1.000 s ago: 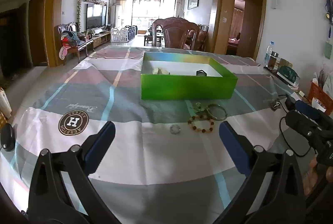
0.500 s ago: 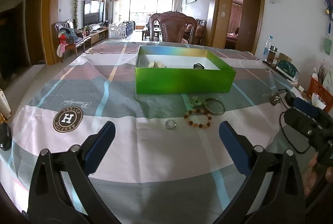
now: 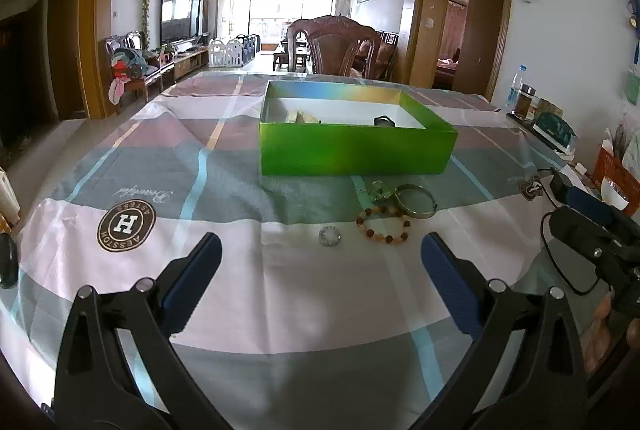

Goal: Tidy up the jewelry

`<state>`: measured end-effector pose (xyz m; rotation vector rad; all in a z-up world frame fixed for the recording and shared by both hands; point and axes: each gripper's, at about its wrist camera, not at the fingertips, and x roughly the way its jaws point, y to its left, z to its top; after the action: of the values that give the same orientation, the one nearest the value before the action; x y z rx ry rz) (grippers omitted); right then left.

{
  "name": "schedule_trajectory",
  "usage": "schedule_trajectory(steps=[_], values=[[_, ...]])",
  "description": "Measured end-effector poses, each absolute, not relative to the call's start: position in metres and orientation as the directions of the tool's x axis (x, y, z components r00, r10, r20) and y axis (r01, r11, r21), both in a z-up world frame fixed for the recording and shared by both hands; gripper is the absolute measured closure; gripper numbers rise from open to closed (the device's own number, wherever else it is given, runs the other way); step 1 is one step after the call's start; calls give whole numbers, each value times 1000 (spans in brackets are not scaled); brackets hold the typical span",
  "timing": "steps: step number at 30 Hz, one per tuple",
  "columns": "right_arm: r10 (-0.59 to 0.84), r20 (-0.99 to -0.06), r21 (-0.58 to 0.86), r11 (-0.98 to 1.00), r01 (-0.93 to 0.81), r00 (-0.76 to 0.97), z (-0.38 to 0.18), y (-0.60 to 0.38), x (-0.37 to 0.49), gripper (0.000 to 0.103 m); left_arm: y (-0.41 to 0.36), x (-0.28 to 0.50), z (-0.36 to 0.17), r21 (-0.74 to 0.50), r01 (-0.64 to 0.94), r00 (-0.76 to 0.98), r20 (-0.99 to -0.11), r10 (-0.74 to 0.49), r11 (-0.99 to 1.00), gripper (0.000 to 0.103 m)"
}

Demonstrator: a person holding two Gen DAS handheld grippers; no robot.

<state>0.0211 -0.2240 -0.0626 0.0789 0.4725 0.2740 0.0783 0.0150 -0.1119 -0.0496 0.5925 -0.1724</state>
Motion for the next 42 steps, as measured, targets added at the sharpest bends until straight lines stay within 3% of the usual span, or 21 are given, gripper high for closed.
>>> schedule_trajectory(steps=[14, 28, 32, 37, 39, 42], values=[[252, -491, 102, 967, -232, 834, -71, -217, 48, 6, 11, 88, -119, -80, 168, 799, -573, -183, 983, 4], [177, -733, 9, 968, -250, 657, -114, -186, 176, 7, 24, 102, -125, -103, 147, 788, -589, -179, 984, 4], [153, -770, 2, 971, -237, 619, -127, -183, 193, 15, 30, 107, -127, -116, 134, 785, -594, -176, 984, 4], [154, -747, 33, 980, -196, 647, -123, -199, 190, 20, 36, 111, -129, -128, 125, 783, -596, -177, 984, 4], [137, -756, 24, 983, -181, 641, -126, -205, 196, 26, 36, 113, -130, -136, 124, 780, -599, -181, 983, 4], [135, -781, 19, 981, -194, 609, -134, -205, 208, 45, 34, 114, -132, -141, 132, 773, -605, -190, 981, 4]])
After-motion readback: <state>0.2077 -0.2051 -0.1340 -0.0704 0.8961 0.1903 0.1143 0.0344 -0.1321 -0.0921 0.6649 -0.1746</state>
